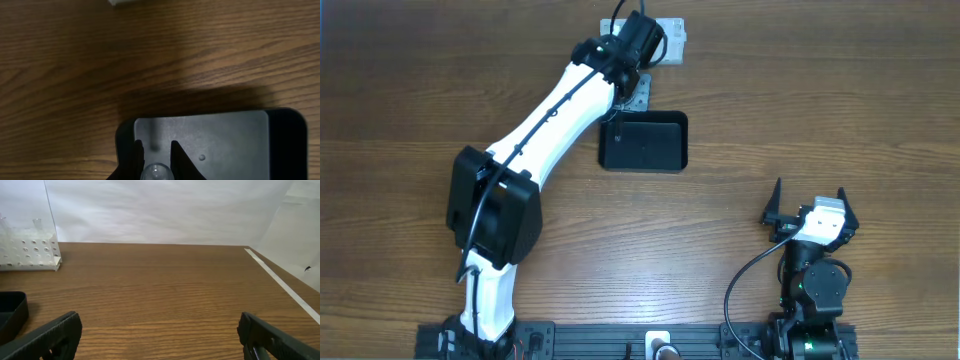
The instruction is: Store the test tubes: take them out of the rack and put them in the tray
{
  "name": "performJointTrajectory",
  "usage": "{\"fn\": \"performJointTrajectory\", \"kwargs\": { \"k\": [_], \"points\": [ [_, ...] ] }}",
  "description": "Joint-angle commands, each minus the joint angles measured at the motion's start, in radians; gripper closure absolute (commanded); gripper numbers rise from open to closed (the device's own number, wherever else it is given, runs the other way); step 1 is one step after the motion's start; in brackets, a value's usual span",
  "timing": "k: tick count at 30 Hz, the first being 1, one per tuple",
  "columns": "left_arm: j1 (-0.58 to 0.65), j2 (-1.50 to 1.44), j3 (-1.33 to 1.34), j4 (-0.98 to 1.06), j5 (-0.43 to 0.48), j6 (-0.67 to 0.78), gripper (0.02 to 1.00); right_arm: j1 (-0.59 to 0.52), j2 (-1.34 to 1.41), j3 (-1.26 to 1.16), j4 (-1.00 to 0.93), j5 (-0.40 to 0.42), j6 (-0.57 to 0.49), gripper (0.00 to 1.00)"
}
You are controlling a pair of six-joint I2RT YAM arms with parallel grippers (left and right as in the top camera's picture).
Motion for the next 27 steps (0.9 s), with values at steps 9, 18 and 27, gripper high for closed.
{"fn": "performJointTrajectory", "kwargs": {
  "k": [9, 18, 27],
  "points": [
    [0.035, 0.079, -0.012, -0.056, 0.029, -0.049, 0.941, -0.006, -0.005, -0.005, -0.001, 0.016, -0.001, 0.009],
    [0.039, 0.086, -0.012, -0.071, 0.08, -0.056, 0.941, -0.006, -0.005, -0.005, -0.002, 0.016, -0.001, 0.009],
    [0.04, 0.12, -0.012, -0.083, 0.099, -0.065, 0.928, -0.006, -0.005, -0.005, -0.002, 0.016, -0.001, 0.009]
  ]
}}
